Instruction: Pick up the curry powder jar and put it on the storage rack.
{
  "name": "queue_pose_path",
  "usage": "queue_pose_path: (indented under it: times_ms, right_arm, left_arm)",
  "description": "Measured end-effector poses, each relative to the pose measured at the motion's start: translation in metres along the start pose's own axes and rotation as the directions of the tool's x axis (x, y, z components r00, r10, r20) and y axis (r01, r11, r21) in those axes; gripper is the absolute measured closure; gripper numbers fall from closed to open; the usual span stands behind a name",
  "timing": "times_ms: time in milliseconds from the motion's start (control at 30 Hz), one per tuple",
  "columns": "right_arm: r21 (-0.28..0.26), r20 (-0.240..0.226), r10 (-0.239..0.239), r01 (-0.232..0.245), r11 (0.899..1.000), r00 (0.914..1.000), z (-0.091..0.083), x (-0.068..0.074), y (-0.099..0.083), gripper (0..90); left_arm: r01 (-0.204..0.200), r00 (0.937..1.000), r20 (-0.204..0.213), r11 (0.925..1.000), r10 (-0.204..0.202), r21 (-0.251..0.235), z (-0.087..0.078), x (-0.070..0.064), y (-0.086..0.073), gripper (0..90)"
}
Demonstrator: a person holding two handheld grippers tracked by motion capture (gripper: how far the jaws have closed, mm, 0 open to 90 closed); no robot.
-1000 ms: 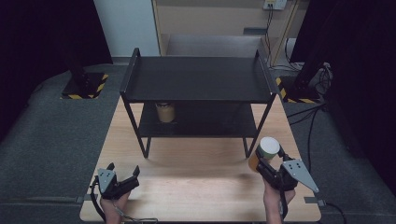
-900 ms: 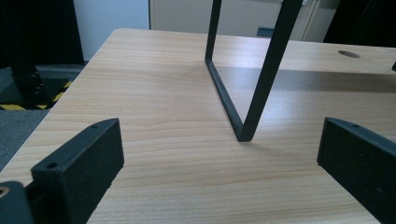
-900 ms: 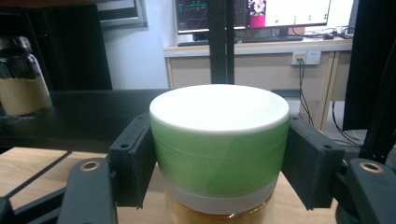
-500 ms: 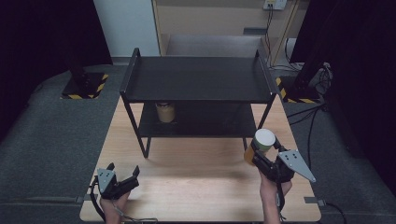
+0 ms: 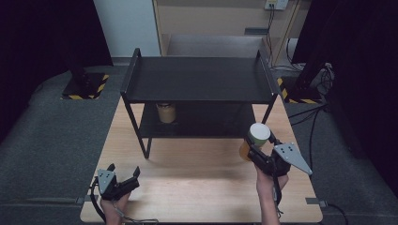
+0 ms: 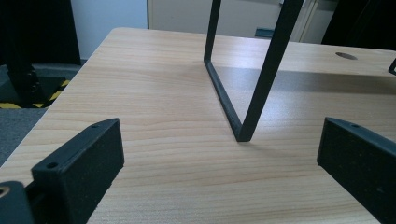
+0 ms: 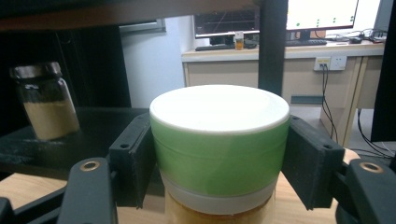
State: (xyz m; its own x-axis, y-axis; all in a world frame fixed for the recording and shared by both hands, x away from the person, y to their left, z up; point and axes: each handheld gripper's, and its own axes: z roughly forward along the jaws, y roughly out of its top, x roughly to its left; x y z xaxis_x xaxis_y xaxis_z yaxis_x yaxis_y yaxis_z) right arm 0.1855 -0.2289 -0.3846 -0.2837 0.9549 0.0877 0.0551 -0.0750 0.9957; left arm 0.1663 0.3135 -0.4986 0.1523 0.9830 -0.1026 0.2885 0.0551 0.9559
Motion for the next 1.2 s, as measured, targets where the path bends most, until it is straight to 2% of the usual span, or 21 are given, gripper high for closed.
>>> queue_pose_path:
  times_ms: [567,700,1200]
  right_arm:
    - [-0.012,-0.041,-0.001,0.001,1.000,0.9991,0.019,0.008,0.024,33.3]
    - [-0.013,-0.046,0.003,-0.003,1.000,0.9989,0.024,0.010,0.028,33.3]
    - [-0.003,-0.058,0.012,-0.012,1.000,0.9982,0.039,0.013,0.037,33.3]
  left_arm:
    - [0.008,0.9999,0.014,1.0000,-0.008,0.000,0.000,0.003,0.000,0.0]
    - [-0.001,0.9999,0.013,1.0000,0.001,0.002,0.000,0.002,0.000,0.0]
    - [0.013,0.9997,0.020,0.9999,-0.013,0.000,0.000,0.004,0.000,0.0]
